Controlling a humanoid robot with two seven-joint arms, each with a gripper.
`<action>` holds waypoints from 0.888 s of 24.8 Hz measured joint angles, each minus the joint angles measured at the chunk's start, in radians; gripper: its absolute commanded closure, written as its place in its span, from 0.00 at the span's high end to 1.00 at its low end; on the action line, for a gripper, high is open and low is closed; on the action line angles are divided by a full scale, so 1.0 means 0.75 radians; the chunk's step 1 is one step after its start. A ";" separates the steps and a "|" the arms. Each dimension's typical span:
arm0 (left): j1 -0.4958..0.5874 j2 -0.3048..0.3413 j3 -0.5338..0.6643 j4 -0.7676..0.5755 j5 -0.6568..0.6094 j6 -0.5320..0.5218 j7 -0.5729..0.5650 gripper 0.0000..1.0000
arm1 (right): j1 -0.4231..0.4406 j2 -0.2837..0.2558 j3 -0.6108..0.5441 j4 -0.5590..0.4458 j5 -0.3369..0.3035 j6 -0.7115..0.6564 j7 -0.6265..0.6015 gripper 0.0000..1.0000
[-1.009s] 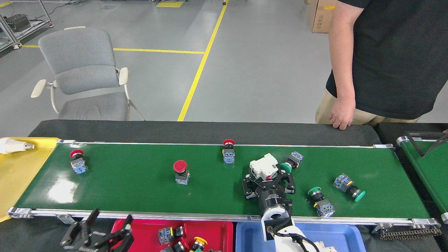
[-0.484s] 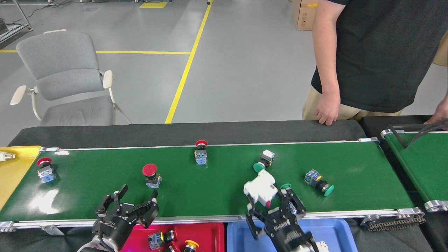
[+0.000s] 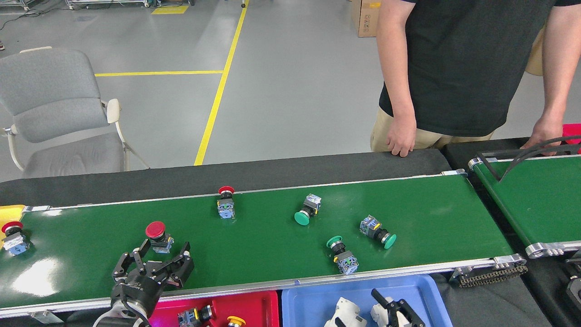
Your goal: Pick switch part from conveyor to tray
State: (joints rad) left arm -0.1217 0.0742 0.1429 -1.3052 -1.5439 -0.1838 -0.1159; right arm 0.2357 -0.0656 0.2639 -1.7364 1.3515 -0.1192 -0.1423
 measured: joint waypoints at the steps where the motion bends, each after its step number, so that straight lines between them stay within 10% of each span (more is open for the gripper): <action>1: 0.000 0.001 0.001 0.005 0.004 0.006 0.003 0.24 | 0.001 0.002 -0.004 0.000 0.003 0.059 0.002 0.99; 9: 0.200 0.004 -0.010 -0.210 0.017 -0.120 0.073 0.07 | 0.101 0.002 -0.011 -0.004 0.060 0.256 0.035 0.99; 11: 0.336 0.004 -0.010 -0.364 0.019 -0.262 0.077 0.38 | 0.101 0.002 -0.011 -0.004 0.061 0.264 0.036 0.99; 13: 0.465 0.000 -0.006 -0.517 0.019 -0.442 0.079 0.98 | 0.086 0.002 -0.014 -0.003 0.062 0.270 0.043 0.99; 22: 0.587 -0.048 -0.042 -0.615 0.032 -0.681 0.082 1.00 | -0.176 -0.027 -0.016 0.125 0.061 0.230 0.191 1.00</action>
State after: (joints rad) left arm 0.3185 0.0381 0.1116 -1.7661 -1.5197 -0.6948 -0.0546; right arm 0.1034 -0.0857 0.2516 -1.6429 1.3972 0.0530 0.0008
